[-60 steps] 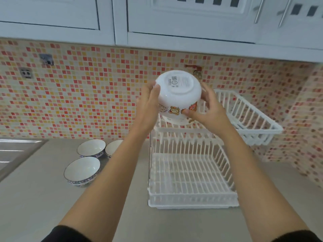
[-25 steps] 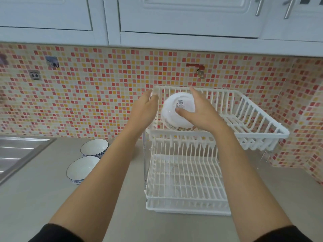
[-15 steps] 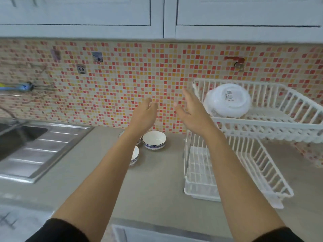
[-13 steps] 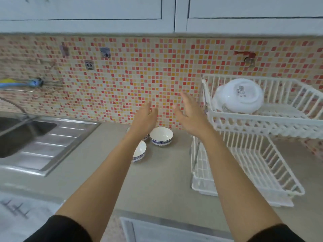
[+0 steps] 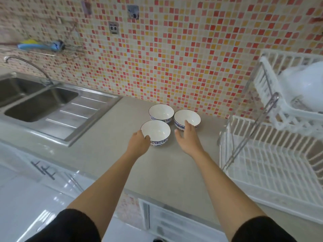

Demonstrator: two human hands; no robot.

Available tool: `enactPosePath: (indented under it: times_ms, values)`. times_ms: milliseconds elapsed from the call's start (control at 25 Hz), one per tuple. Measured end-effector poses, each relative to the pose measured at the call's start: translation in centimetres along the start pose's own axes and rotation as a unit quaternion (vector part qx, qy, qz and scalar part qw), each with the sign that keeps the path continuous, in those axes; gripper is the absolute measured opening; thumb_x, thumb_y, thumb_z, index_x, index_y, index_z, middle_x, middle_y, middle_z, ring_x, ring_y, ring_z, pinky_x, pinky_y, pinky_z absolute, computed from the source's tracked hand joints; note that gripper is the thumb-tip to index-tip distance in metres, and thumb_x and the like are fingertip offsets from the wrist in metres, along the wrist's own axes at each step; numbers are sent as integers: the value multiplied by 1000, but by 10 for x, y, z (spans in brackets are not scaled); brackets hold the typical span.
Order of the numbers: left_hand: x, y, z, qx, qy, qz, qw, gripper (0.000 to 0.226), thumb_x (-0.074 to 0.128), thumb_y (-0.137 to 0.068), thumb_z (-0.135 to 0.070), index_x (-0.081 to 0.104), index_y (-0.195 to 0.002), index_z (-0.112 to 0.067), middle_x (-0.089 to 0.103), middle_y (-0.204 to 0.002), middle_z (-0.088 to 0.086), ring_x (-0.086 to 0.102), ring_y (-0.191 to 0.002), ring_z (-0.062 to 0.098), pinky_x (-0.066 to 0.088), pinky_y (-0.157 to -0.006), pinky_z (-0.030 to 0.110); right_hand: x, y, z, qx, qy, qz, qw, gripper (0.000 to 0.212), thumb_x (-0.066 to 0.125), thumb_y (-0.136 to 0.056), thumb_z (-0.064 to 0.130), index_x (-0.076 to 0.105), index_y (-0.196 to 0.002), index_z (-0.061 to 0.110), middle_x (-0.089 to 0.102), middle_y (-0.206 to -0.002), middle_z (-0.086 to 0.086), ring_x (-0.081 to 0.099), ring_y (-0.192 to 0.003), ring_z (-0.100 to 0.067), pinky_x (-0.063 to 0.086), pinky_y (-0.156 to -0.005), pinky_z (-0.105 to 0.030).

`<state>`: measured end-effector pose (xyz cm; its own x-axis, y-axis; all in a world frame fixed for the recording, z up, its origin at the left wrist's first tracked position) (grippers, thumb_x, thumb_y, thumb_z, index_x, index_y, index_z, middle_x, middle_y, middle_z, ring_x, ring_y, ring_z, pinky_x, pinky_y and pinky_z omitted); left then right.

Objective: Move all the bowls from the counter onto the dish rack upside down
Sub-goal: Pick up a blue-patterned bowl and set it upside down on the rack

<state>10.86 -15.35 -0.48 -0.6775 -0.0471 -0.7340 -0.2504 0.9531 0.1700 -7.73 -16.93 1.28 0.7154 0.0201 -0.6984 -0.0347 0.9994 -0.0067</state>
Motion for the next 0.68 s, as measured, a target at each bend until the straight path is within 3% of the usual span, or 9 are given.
enactPosePath:
  times_ms: [480,560,680]
  values:
    - [47,-132,27,-74,-65,46,994,39,37,-99,-22,41,-125,7,50,-129,26,49,-120,38,39,-93,38,94,-131,-62,116,17,70,991,71,45,-96,36,14,-149,1,23,-156,-18,25,-143,-30,24,-113,-37]
    - [55,-145,30,-85,-80,54,992,42,37,-99,-22,37,-131,5,51,-130,25,50,-121,37,40,-94,39,102,-144,-72,134,23,92,986,64,45,-96,36,25,-145,0,35,-150,-20,35,-138,-32,30,-109,-38]
    - [64,-158,38,-111,-115,61,985,41,37,-98,-14,32,-135,3,54,-126,25,53,-117,41,43,-90,41,113,-153,-82,146,42,137,979,39,42,-97,29,48,-122,0,57,-126,-21,54,-117,-36,43,-93,-38]
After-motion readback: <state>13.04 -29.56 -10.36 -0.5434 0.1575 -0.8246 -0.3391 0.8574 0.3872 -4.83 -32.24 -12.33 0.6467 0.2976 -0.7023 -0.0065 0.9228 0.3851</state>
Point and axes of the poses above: each hand's wrist, its own y-axis away from the middle knuckle, its own x-axis out of the palm, z = x × y, the point moved 4 cm from there along -y, towards the middle knuckle
